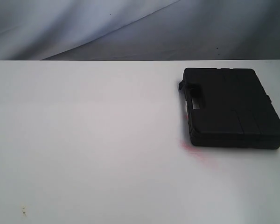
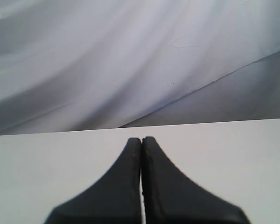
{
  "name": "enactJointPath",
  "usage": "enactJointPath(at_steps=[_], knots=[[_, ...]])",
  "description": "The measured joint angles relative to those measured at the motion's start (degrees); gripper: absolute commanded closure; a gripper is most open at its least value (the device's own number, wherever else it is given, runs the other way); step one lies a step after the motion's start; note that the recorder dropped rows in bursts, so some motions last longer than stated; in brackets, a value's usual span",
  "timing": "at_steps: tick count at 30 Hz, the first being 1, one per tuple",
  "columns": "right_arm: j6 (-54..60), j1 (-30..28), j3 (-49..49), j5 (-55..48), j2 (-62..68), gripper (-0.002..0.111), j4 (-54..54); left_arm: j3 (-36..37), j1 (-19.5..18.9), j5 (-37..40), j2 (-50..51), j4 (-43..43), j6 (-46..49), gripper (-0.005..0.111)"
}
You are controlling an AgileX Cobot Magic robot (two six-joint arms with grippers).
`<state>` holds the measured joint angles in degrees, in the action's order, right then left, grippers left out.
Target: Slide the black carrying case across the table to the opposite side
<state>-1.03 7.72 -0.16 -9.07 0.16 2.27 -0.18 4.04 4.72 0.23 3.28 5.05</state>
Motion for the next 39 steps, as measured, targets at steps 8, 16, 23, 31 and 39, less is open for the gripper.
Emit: enactJointPath(at_steps=[8,16,23,31,39], knots=[[-6.68,0.0,0.0,27.78,0.0,0.108,15.46,0.0,0.0,0.0,0.0,0.0,0.0,0.107],[-11.98,0.0,0.0,32.63,0.0,0.108,14.43,0.0,0.0,0.0,0.0,0.0,0.0,0.107],[-18.9,0.0,0.0,40.56,-0.07,0.108,-2.27,0.0,0.0,0.0,0.0,0.0,0.0,0.107],[-20.73,0.0,-1.64,59.09,-0.22,0.108,-18.9,0.0,0.0,0.0,0.0,0.0,0.0,0.107],[-26.96,0.0,-3.97,58.93,-0.21,0.108,-22.32,0.0,0.0,0.0,0.0,0.0,0.0,0.107]])
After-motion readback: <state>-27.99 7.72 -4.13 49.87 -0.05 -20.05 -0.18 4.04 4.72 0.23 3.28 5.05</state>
